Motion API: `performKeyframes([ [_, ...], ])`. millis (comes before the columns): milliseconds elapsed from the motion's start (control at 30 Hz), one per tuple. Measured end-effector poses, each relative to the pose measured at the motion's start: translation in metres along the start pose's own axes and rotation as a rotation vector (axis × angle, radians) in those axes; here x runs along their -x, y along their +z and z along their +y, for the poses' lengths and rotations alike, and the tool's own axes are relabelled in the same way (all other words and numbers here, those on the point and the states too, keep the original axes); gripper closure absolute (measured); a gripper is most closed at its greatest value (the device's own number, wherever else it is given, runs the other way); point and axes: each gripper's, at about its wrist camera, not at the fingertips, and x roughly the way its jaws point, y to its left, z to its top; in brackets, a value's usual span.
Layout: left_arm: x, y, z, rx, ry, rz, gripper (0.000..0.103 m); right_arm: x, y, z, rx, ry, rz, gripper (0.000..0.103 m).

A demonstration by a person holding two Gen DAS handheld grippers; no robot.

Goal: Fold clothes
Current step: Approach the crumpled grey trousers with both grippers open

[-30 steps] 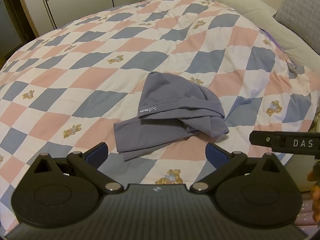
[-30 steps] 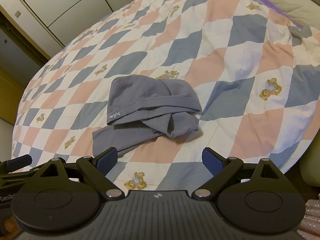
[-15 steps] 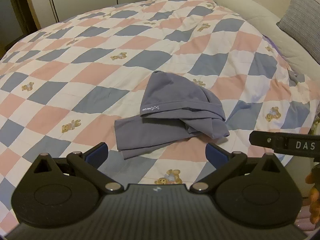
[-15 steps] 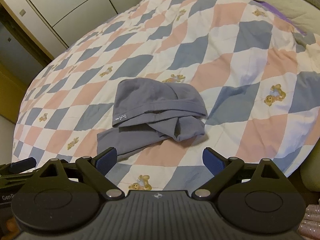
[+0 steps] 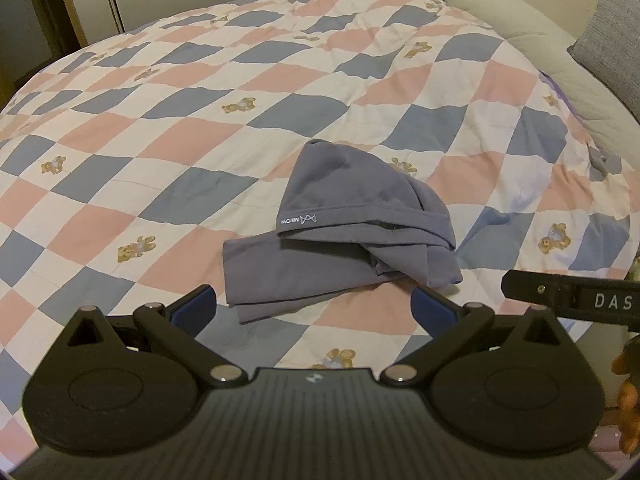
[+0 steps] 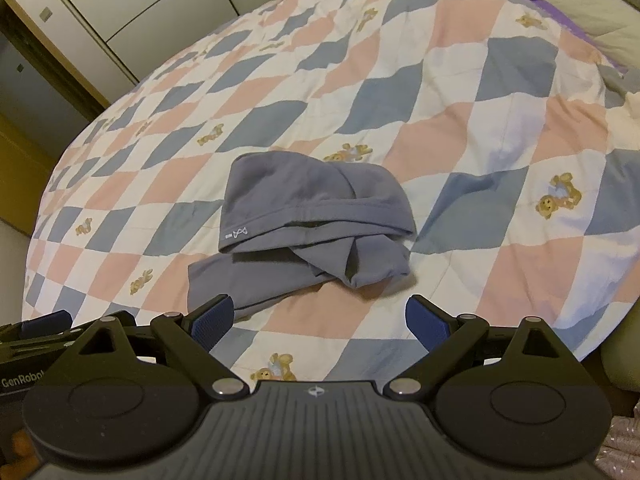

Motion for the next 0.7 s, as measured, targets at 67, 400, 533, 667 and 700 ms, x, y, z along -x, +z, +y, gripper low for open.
performKeyframes([
  [67, -0.004, 0.003, -0.004, 0.003, 0.003, 0.006, 0.001, -0.002, 0.004, -0.004, 0.002, 0.001, 0.007, 0.008],
  [400, -0.027, 0.015, -0.039, 0.011, 0.030, 0.054, 0.001, -0.014, 0.022, -0.042, -0.007, 0.000, 0.053, 0.008],
  [533, -0.038, 0.020, -0.051, 0.020, 0.041, 0.074, 0.001, -0.023, 0.032, -0.057, -0.009, 0.002, 0.077, 0.008],
  [667, -0.048, 0.024, -0.064, 0.025, 0.038, 0.087, 0.001, -0.033, 0.042, -0.074, -0.003, 0.012, 0.102, 0.008],
  [700, -0.051, 0.025, -0.067, 0.026, 0.035, 0.089, 0.001, -0.036, 0.045, -0.078, 0.001, 0.014, 0.109, 0.007],
])
